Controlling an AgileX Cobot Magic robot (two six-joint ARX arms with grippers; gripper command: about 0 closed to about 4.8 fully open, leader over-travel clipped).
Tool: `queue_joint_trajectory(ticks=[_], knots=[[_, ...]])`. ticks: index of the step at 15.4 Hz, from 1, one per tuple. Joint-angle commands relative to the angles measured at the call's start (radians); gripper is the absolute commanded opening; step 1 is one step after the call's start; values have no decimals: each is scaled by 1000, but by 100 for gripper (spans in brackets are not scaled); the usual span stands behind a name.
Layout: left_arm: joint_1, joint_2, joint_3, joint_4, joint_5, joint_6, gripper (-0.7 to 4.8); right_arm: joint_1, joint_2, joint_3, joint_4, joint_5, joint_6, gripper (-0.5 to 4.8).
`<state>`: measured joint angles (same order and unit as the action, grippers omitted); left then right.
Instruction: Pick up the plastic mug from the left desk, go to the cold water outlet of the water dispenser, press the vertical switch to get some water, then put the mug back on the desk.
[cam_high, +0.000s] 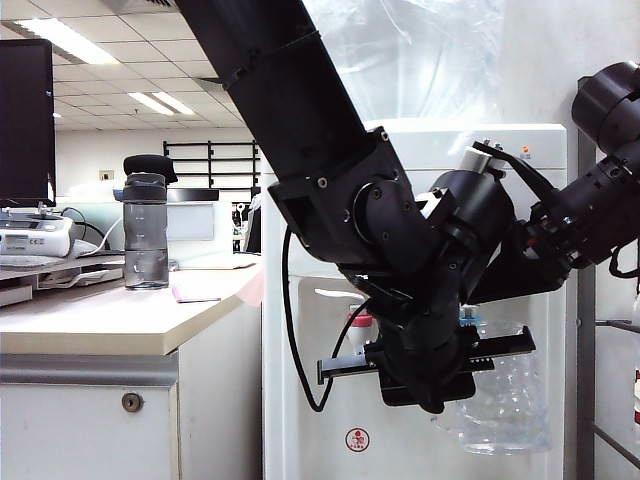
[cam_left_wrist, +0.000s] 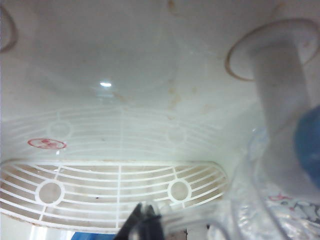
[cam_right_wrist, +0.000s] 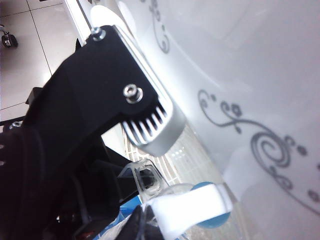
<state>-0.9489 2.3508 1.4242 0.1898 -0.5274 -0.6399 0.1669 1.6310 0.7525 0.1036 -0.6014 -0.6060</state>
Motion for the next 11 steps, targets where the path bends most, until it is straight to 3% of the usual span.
queue_joint_trajectory(ticks=[1,11], knots=[[2,-14,13,59,18,40,-6,1,6,2,-50,27,13,-5],[-3,-14,14,55,19,50,-6,1,6,2,-68,45,34,-5]])
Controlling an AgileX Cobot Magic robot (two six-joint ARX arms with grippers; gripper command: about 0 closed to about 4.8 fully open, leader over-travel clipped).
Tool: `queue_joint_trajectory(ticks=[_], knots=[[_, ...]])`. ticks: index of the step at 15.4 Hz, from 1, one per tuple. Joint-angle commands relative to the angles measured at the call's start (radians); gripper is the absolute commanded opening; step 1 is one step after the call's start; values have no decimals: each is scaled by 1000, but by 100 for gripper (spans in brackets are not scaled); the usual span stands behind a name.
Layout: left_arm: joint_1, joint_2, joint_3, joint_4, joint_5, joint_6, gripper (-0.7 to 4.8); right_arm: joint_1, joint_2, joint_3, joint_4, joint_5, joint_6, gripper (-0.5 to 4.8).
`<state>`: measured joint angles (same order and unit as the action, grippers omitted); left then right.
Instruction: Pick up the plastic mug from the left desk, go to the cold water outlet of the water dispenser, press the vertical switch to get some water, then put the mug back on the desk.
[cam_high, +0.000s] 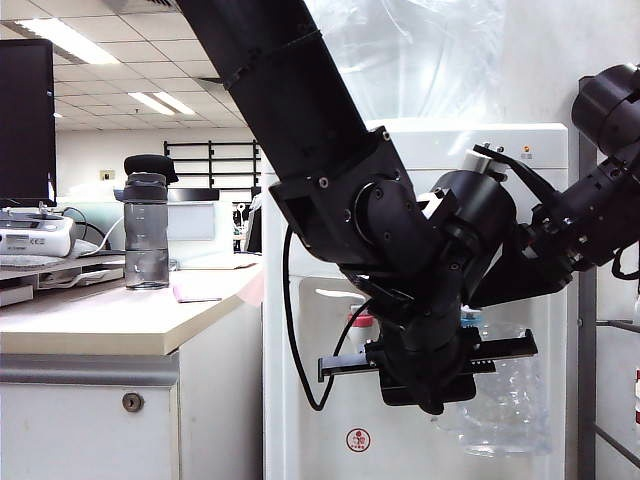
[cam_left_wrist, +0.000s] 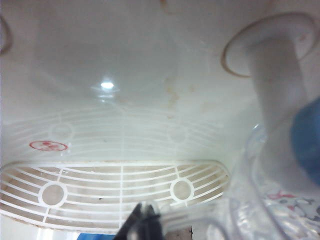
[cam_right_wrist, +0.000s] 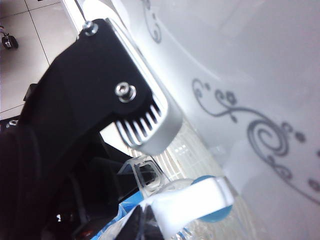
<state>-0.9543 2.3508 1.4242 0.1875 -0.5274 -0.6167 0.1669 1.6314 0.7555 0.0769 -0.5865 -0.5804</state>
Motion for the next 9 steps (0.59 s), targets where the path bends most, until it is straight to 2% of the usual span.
queue_joint_trajectory(ticks=[1,9], knots=[[2,-14,14,56,19,27,-6,1,5,-2,-42,31,8,-5],[2,-14,14,55,19,41,-6,1,6,-2,-48,35,14,-5]])
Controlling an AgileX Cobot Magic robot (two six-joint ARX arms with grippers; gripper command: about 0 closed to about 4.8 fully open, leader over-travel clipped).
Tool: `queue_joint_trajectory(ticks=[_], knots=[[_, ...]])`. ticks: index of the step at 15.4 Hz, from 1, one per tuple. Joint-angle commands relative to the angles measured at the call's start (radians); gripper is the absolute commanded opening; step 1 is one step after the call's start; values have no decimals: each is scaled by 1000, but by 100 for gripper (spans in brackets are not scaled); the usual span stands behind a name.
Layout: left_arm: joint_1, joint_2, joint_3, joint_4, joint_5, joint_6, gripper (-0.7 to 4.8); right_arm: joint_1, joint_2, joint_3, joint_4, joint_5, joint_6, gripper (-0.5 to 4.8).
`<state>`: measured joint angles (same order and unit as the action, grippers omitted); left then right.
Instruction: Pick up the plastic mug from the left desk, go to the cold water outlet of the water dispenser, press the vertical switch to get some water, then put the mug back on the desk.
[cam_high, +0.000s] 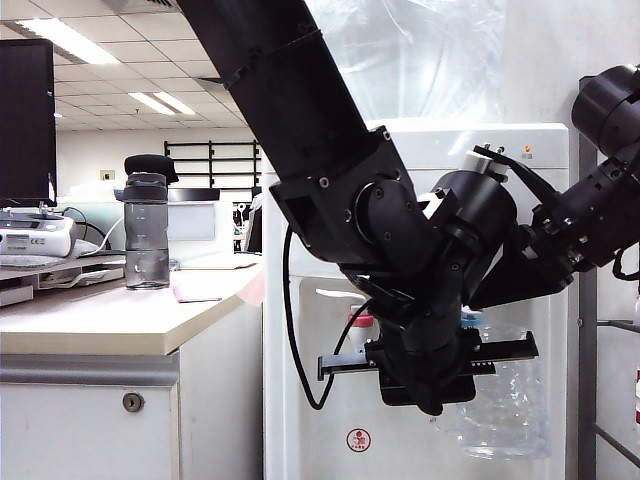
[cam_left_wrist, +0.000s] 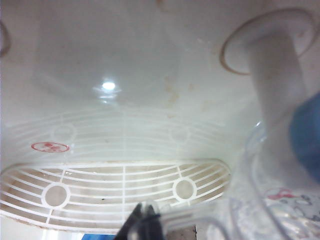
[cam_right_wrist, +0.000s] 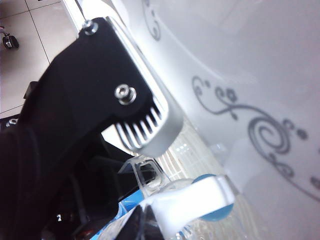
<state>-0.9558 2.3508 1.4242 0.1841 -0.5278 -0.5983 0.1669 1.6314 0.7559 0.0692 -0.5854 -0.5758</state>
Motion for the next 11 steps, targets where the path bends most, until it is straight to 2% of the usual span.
queue_joint_trajectory(ticks=[1,11], knots=[[3,-14,14,58,20,23,-6,1,5,-2,-42,36,23,-4],[1,-14,14,56,35,26,-6,1,6,-2,-63,53,30,-5]])
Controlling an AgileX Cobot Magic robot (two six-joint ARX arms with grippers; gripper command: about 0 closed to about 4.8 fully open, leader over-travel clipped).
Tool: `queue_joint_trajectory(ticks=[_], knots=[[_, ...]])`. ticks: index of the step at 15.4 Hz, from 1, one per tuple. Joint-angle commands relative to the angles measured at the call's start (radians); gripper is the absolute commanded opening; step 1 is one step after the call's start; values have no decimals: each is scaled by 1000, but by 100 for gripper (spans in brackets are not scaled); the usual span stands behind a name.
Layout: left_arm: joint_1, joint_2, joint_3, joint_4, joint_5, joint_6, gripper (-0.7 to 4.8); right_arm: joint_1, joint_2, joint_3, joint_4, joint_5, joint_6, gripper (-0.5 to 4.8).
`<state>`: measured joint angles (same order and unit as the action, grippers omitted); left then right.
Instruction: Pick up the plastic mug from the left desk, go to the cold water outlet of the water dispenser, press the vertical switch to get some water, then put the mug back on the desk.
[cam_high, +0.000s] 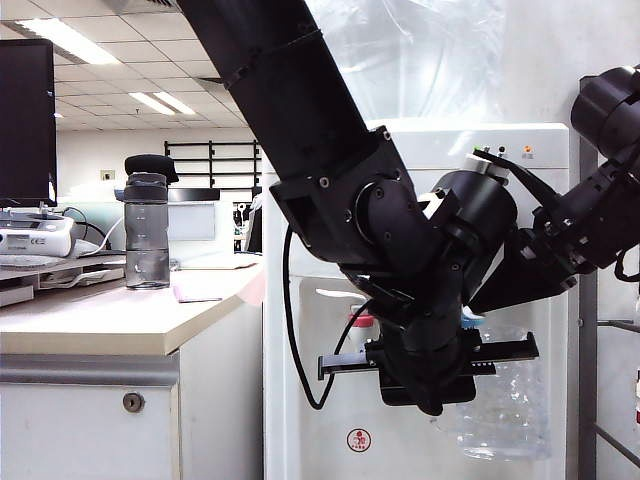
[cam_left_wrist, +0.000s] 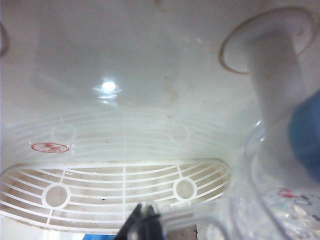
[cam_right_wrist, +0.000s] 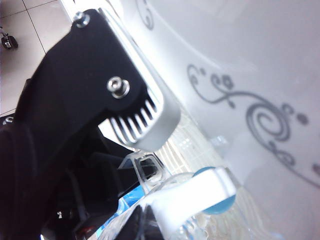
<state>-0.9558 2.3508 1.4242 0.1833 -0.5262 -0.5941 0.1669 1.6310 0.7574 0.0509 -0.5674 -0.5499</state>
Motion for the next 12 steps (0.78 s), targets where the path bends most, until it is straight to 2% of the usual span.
queue_joint_trajectory(ticks=[1,12], knots=[[1,-14,14,57,34,22,-6,1,6,-3,-45,35,4,-5],[-4,-13,14,58,33,19,-6,1,6,-3,-47,46,4,-5]])
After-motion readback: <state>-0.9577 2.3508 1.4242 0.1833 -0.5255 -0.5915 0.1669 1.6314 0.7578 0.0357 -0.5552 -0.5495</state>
